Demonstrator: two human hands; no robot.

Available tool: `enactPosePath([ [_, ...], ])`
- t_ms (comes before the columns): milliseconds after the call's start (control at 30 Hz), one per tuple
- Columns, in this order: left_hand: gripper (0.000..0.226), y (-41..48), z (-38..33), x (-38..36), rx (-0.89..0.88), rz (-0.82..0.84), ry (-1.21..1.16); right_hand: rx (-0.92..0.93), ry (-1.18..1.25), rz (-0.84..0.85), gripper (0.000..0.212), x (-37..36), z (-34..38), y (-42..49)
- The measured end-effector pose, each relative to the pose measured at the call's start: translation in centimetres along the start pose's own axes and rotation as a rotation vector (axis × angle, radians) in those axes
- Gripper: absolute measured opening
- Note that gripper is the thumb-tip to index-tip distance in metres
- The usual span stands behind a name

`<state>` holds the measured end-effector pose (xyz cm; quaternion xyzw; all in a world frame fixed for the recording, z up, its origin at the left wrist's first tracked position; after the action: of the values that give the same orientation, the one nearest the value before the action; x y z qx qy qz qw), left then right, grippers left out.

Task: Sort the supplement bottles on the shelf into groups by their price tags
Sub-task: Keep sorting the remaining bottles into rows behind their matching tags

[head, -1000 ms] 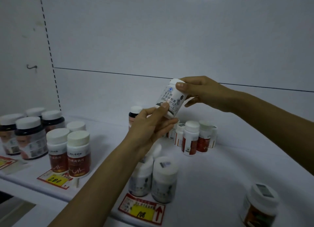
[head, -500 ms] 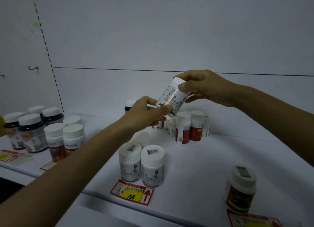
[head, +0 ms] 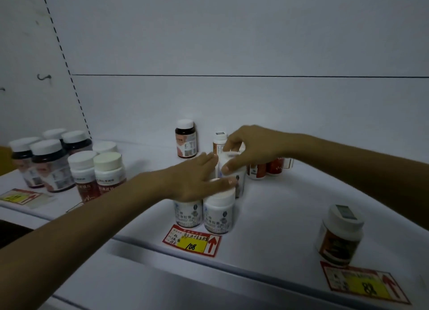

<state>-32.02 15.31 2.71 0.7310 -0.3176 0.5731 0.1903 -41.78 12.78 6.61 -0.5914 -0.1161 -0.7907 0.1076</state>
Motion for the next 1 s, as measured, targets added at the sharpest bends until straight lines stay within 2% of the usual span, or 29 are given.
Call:
enactPosePath([
  [100, 0.078, 0.3, 1.2, -1.0, 0.047, 0.034, 0.048, -0.019, 0.052, 0.075, 0.047, -2.0, 0.0, 0.4],
  [267, 0.078, 0.5, 1.1, -0.8, 0.022, 0.01, 0.04, -0.109, 0.362, 0.191, 0.031, -2.9, -0.4, 0.1],
  [433, 0.071, 0.7, 1.2, -0.9, 0.039, 0.023, 0.095, -0.123, 0.38, 0.17, 0.031, -3.0, -0.7, -0.5],
  [567, 0.058, 1.1, 0.5, 0.2, 0.031, 0.047, 0.03, -0.094, 0.276, 0.166, 0.038, -2.8, -0.2, -1.1],
  [667, 0.049, 1.9, -1.1, 1.4, -0.023, 0.016, -0.028, -0.041, 0.16, -0.047, 0.047, 0.9, -1.1, -1.1],
  [767, 0.047, 2.8, -2.9, 2.8, -0.05, -0.09, 0.022, -0.087, -0.128, -0.252, 0.052, 4.7, -4.4, -1.1],
  [900, 0.046, 4.3, -4.0, 3.3, -0.082, -0.157, -0.072, -0.198, -0.203, -0.101, 0.071, 2.8, -8.9, -0.6],
  [1000, 0.042, 5.3, -4.3, 3.3, -0.087, -0.204, -0.122, -0.192, -0.227, -0.054, 0.082, 1.3, -9.9, 0.3],
])
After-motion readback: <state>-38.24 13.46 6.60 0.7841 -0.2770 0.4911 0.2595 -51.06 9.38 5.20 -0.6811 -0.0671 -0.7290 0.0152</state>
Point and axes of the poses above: each hand's wrist, its own y-axis towards the middle knuckle, its own x-axis out of the back of the hand, z = x × y, the point moved 8 cm from there along y, towards the middle knuckle, and after that the axes turned 1 degree about x, right-handed, at the moved point
